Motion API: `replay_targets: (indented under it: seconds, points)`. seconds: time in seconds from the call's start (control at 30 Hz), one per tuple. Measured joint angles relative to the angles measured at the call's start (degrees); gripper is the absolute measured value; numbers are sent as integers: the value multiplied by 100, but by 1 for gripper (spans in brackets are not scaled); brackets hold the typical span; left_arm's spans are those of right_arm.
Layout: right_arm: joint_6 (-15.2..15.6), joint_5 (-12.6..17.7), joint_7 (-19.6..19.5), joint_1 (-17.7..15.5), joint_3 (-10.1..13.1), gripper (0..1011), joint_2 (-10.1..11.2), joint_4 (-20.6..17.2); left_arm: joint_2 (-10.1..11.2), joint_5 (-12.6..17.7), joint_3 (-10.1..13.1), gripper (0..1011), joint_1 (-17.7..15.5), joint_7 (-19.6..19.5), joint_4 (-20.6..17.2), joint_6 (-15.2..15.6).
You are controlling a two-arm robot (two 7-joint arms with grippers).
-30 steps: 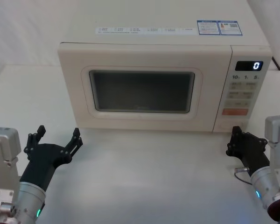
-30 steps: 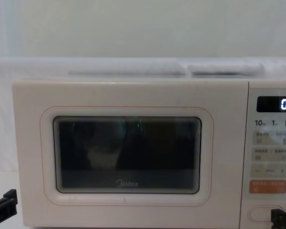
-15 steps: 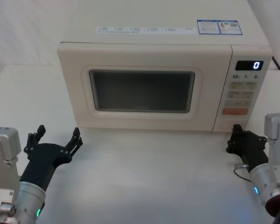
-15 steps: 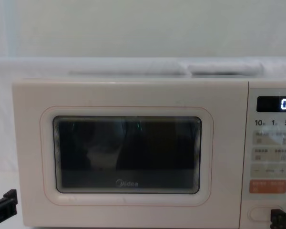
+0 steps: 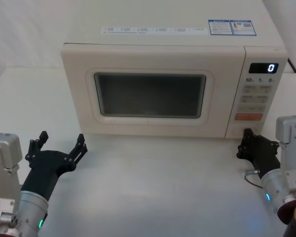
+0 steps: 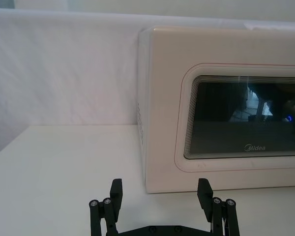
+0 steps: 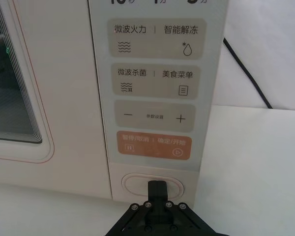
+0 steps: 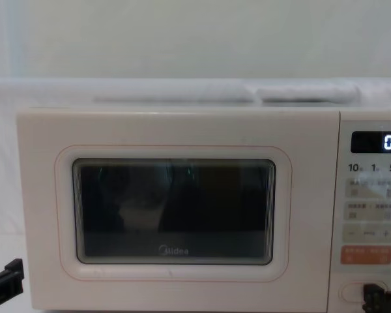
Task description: Press the button to open the microwave door with one hand; close the microwave door with the other hand.
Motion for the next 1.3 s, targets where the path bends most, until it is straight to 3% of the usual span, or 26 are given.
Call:
replay_targets:
  seconds: [1.3]
  points:
    - [-65,-31,-2,394,28,0,-54,440,0,0,0,1000,0,0,0,0]
